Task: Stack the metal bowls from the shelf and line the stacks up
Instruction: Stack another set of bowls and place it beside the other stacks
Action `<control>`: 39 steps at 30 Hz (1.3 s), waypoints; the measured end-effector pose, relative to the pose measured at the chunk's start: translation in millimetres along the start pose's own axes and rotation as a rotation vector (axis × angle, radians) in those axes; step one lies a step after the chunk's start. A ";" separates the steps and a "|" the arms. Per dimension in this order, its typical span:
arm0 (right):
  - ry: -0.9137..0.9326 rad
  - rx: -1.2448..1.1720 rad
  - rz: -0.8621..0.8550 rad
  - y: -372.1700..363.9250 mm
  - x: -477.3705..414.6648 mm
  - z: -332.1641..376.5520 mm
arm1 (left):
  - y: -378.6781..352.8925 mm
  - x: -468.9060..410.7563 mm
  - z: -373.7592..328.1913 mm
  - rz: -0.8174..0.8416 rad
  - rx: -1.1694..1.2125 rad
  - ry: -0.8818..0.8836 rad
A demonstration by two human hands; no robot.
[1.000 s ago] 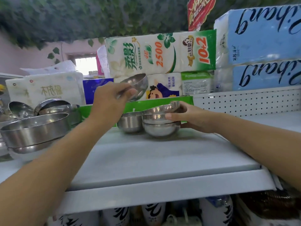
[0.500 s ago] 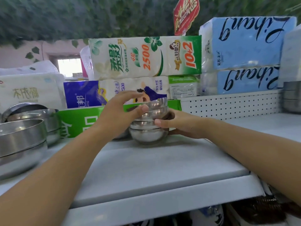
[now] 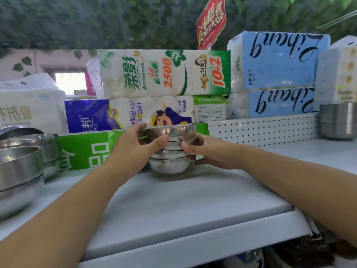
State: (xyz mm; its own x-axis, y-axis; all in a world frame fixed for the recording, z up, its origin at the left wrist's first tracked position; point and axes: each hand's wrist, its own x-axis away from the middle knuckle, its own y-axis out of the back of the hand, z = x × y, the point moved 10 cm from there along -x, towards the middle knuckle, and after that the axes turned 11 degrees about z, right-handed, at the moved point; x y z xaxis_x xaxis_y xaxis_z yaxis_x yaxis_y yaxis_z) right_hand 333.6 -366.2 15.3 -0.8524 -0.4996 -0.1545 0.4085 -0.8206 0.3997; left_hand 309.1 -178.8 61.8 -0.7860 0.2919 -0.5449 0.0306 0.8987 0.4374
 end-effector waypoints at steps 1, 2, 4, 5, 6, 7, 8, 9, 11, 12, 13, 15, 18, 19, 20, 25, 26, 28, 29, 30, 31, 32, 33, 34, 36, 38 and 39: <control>-0.002 -0.006 0.006 -1.0 -0.2 -1.0 | 1.0 -0.4 -0.2 0.000 0.001 -0.001; -0.001 -0.013 0.006 -1.1 -0.4 -1.4 | 2.6 -1.1 0.7 -0.002 0.002 0.001; 0.012 -0.032 -0.001 -1.4 -0.9 -0.1 | 4.5 -1.0 2.1 -0.002 0.003 0.006; 0.017 -0.037 -0.006 -1.5 -1.3 0.3 | 4.7 -0.2 2.1 0.000 0.007 0.008; 0.017 -0.034 -0.012 -1.5 -1.4 0.5 | 4.8 0.9 1.5 -0.002 0.013 0.007; 0.017 -0.031 -0.016 -1.2 -1.9 -0.2 | 4.6 1.6 1.0 -0.006 0.018 0.007; 0.015 -0.031 -0.020 -1.1 -2.4 -1.1 | 4.4 2.3 0.0 -0.009 0.022 0.003; 0.012 -0.029 -0.020 -1.3 -2.7 -1.8 | 4.6 2.9 -0.8 -0.012 0.025 0.004; 0.004 -0.012 -0.021 -1.9 -3.6 -4.3 | 5.2 3.6 -2.0 -0.017 0.032 0.003; 0.002 -0.001 -0.020 -3.3 -3.6 -4.3 | 5.8 3.4 -1.9 -0.021 0.041 -0.001; 0.002 0.008 -0.018 -5.0 -4.0 -4.4 | 6.6 3.6 -1.5 -0.025 0.054 -0.001; -0.003 0.023 -0.019 -6.8 -3.5 -3.8 | 7.1 4.0 -0.2 -0.020 0.078 0.006; -0.003 0.021 -0.021 -8.5 -1.2 -0.7 | 6.6 4.6 1.3 0.003 0.091 0.013; -0.004 0.020 -0.008 -9.3 -0.9 -0.8 | 6.3 4.5 2.3 0.010 0.096 0.016; 0.003 0.023 0.015 -12.1 -0.5 0.6 | 5.7 4.2 3.2 0.016 0.102 0.017; 0.098 -0.001 0.081 -21.0 2.2 13.7 | 0.7 4.2 5.2 0.029 0.103 0.046; 0.106 -0.020 0.051 -16.7 1.0 14.4 | 0.7 4.9 4.3 0.023 0.101 0.041; 0.107 -0.047 -0.026 -5.5 -0.9 14.0 | 2.4 6.8 2.2 0.001 0.107 0.030; 0.106 -0.053 -0.051 -1.4 -2.0 13.1 | 3.3 7.2 1.4 -0.011 0.110 0.024; 0.104 -0.056 -0.058 0.3 -2.7 12.6 | 4.0 7.4 0.9 -0.020 0.111 0.019; 0.098 -0.062 -0.054 0.8 -3.6 11.3 | 4.1 7.8 0.8 -0.024 0.110 0.019; 0.088 -0.070 -0.047 0.5 -3.9 9.9 | 4.4 8.2 1.1 -0.026 0.109 0.020; 0.081 -0.078 -0.036 -0.6 -3.7 8.8 | 4.3 8.8 1.7 -0.028 0.112 0.021; 0.078 -0.081 -0.028 -1.2 -3.6 7.6 | 4.1 9.0 3.0 -0.029 0.116 0.023; 0.076 -0.079 -0.020 -3.0 -1.6 6.6 | 2.3 9.9 4.8 -0.024 0.119 0.028; 0.067 -0.074 -0.017 -4.3 0.2 5.5 | -0.3 9.7 6.2 -0.013 0.118 0.032; 0.062 -0.070 -0.018 -4.7 0.6 4.9 | -1.6 8.9 7.0 -0.008 0.118 0.032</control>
State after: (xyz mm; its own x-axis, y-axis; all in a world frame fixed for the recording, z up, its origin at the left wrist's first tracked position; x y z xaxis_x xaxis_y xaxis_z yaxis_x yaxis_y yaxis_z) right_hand 329.5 -361.2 17.8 -0.8388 -0.4990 -0.2177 0.4168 -0.8459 0.3329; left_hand 306.4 -175.3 51.2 -0.8058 0.2756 -0.5242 0.0953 0.9339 0.3446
